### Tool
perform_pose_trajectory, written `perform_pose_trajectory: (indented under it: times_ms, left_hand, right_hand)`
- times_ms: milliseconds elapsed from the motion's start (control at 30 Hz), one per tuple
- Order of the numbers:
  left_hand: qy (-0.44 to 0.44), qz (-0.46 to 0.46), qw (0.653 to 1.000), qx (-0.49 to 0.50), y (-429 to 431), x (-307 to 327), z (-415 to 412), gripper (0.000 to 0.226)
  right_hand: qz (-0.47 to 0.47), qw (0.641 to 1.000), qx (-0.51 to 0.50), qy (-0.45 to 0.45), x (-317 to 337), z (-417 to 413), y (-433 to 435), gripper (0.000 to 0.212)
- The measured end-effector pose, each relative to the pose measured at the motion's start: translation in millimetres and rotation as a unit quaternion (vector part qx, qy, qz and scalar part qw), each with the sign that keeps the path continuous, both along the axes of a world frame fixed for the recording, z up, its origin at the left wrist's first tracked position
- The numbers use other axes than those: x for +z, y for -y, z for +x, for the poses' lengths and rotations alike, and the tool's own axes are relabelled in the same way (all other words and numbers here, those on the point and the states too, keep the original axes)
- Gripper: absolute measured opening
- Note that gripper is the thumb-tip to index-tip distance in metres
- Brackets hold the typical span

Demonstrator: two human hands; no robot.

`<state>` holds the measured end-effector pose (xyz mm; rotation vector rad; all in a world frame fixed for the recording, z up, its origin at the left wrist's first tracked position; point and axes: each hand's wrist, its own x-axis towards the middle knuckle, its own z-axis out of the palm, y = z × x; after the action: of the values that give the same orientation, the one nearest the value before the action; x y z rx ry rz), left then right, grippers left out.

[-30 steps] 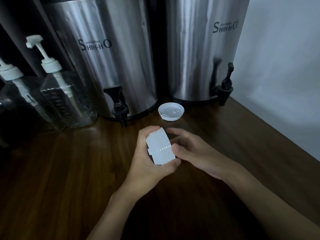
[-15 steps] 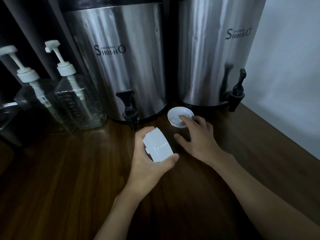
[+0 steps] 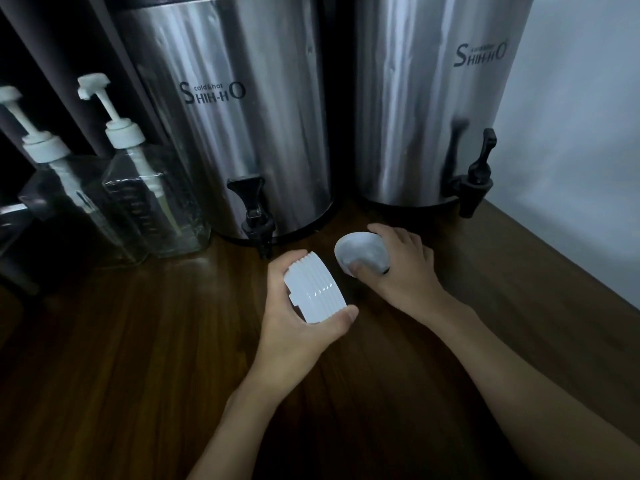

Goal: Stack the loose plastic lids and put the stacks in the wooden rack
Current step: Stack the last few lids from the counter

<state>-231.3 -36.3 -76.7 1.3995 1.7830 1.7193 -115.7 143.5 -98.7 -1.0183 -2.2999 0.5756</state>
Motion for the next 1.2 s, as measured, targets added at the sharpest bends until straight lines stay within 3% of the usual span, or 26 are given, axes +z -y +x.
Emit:
perform_pose_trajectory:
  times_ms: [167, 300, 433, 600, 733, 833, 900, 1200]
  left_hand:
    - [-0.016, -0.002, 1.0, 0.006, 0, 1, 1, 0.082]
    - [-0.007, -0.009, 1.0, 0.005, 0, 2, 0, 0.082]
    - [-0.002, -0.02, 1.0, 0.01, 0, 2, 1, 0.085]
    - [0.003, -0.013, 1.0, 0.0, 0, 3, 1, 0.084]
    - [0.008, -0.009, 1.0, -0.006, 0, 5, 2, 0.084]
    - [0.019, -0.002, 1.0, -0.012, 0, 5, 2, 0.084]
    - [0.024, 0.006, 0.999, -0.021, 1, 4, 1, 0.081]
    - [0.012, 0.024, 0.999, -0.039, -2, -1, -2, 0.081]
  right_hand:
    - [-0.019, 1.0, 0.023, -0.004, 2, 1, 4, 0.088]
    - [-0.017, 1.0, 0.023, -0.001, 6, 1, 5, 0.082]
    - [-0.104, 0.99, 0.036, -0.086, 10, 8, 12, 0.085]
    - [-0.219, 0.949, 0.062, -0.218, 14, 15, 30, 0.077]
    - [-0.303, 0.913, 0.088, -0.258, 18, 22, 45, 0.073]
    - [-0.388, 0.857, 0.12, -0.316, 22, 28, 54, 0.071]
    - [-0.411, 0.843, 0.145, -0.315, 23, 26, 60, 0.071]
    - [-0.438, 0.841, 0.199, -0.25, 26, 26, 58, 0.068]
